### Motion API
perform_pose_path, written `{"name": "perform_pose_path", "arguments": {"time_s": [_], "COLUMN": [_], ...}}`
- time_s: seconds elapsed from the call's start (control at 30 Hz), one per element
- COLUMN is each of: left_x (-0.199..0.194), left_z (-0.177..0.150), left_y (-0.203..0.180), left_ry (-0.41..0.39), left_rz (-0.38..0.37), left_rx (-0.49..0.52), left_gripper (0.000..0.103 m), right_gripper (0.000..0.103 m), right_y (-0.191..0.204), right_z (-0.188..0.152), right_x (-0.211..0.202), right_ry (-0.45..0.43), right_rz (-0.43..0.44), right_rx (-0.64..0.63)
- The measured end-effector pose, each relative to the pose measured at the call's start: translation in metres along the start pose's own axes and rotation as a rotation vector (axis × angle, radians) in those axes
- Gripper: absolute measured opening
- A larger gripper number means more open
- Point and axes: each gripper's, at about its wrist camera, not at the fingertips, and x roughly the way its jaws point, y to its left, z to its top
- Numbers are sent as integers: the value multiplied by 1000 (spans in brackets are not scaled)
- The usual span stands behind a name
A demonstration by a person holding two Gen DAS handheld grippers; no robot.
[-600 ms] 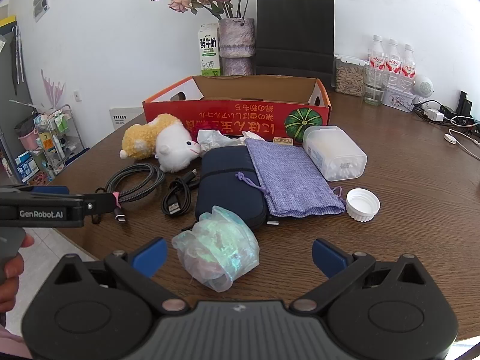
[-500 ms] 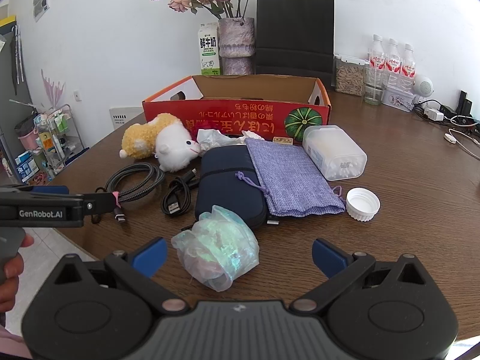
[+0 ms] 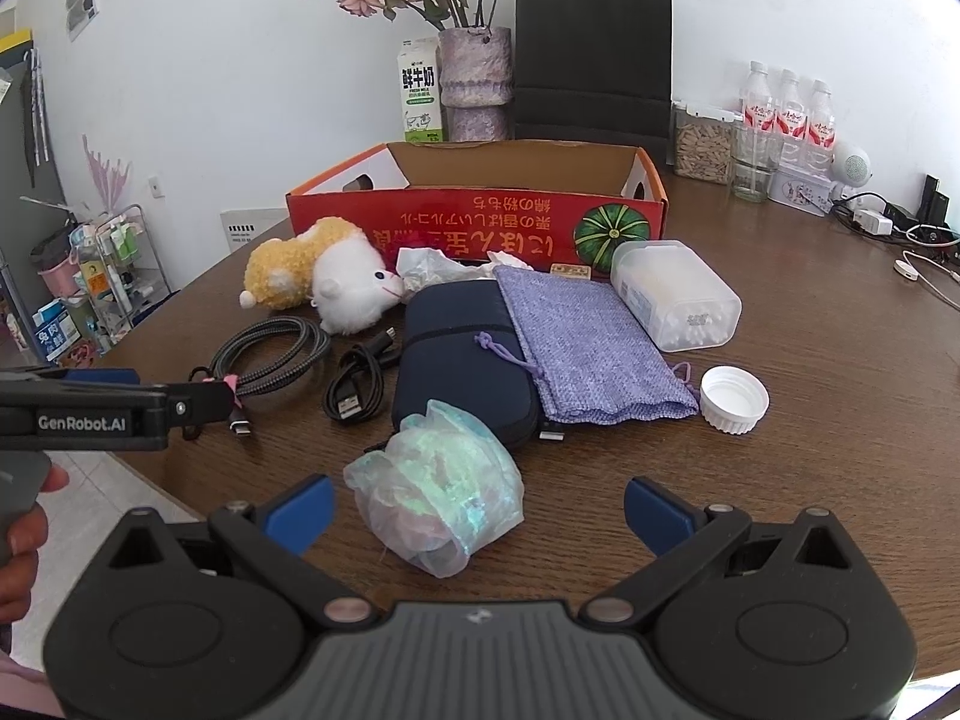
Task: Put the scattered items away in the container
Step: 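Grasp the black braided cable with the left tool while the right tool grasps the plastic bag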
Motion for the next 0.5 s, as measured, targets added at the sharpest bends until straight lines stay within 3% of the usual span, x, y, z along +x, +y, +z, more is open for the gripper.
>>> {"name": "perform_pose_path", "arguments": {"time_s": [0.5], "left_x": [21], "left_z": [6], "left_y": [4], "left_ry": [1], "left_rz": [13], "left_rx": [0], "left_gripper": [103], "right_gripper": [98], "right_y": [1], "right_z": [-4], "right_x": [18], "right_ry": [30], "right_rz": [8], "right_rx": [17]}}
